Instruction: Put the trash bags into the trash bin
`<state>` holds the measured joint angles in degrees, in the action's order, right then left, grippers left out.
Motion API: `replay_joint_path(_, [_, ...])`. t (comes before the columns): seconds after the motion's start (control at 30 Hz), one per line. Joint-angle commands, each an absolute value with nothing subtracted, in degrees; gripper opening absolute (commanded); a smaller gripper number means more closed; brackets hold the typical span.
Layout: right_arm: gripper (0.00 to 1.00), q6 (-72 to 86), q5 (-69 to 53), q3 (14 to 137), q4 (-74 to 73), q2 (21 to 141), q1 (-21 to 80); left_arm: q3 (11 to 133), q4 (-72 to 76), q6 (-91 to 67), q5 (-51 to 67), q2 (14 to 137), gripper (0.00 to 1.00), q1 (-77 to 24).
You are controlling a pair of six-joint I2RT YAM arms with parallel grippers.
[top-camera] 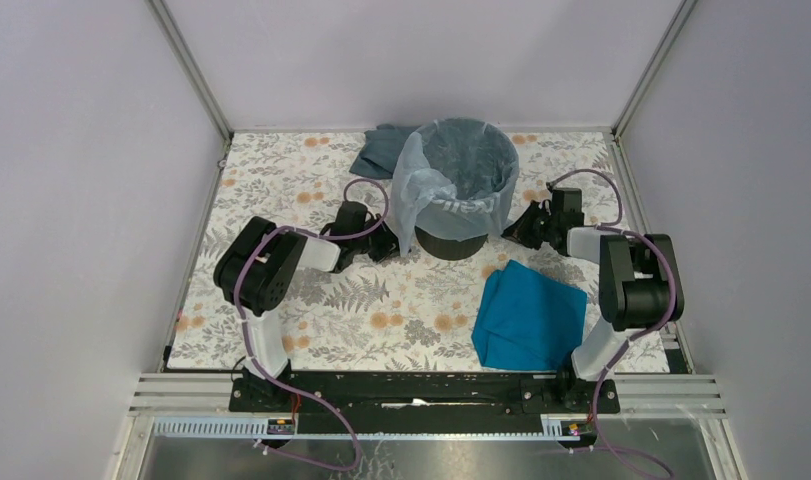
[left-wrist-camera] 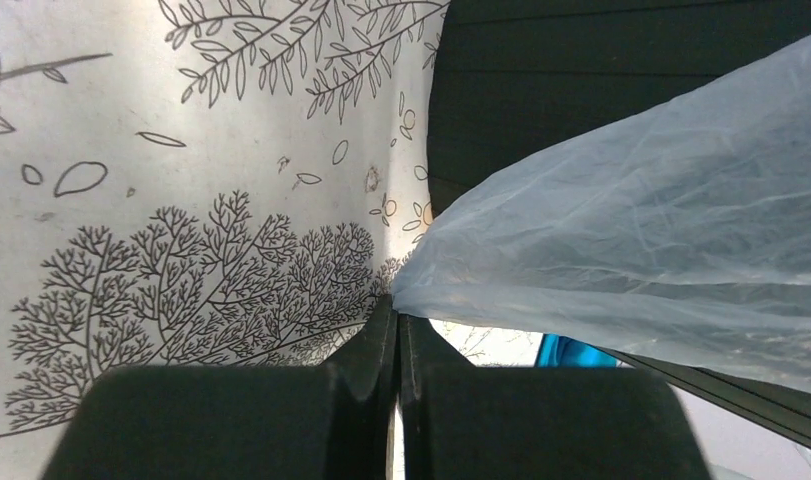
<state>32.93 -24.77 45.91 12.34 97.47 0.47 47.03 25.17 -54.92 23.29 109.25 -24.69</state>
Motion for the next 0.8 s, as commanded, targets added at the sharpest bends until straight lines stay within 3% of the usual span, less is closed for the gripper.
replay_joint_path(0.0, [0.02, 32.1, -25.3, 47.4, 12.4, 98.8, 0.5, 48.0, 24.4, -53.2, 20.5, 109.3, 0.0, -24.6])
replay_joint_path(0.07, [0.09, 30.3, -21.8, 48.6, 7.4, 96.2, 0.5, 48.3, 22.3, -52.0, 18.8, 107.3, 0.0, -24.6])
replay_joint_path(0.13, [0.33, 28.9, -17.4, 50.4, 1.3, 92.7, 0.5, 48.5, 20.1, -51.1, 17.2, 105.0, 0.0, -24.5])
replay_joint_path(0.2, [0.63, 28.2, -13.0, 52.5, -7.4, 89.0, 0.5, 48.7, 18.1, -50.7, 16.2, 102.8, 0.01, -24.4])
replay_joint_path(0.3, [0.86, 27.3, -5.5, 55.8, -14.4, 83.3, 0.5, 47.8, 17.4, -51.0, 15.6, 100.9, 0.01, -24.4])
replay_joint_path(0.4, [0.92, 25.0, 2.3, 62.6, -22.8, 78.8, 0.5, 46.9, 17.4, -50.8, 15.4, 99.8, 0.03, -24.4])
replay_joint_path(0.57, [0.93, 20.0, 6.8, 77.6, -30.3, 73.8, 2.3, 45.8, 17.1, -50.2, 15.0, 97.8, 0.08, -24.4])
replay_joint_path(0.77, [0.93, 13.4, -1.7, 95.3, -35.3, 81.6, 21.9, 45.4, 17.6, -50.5, 15.3, 96.5, 0.1, -24.1])
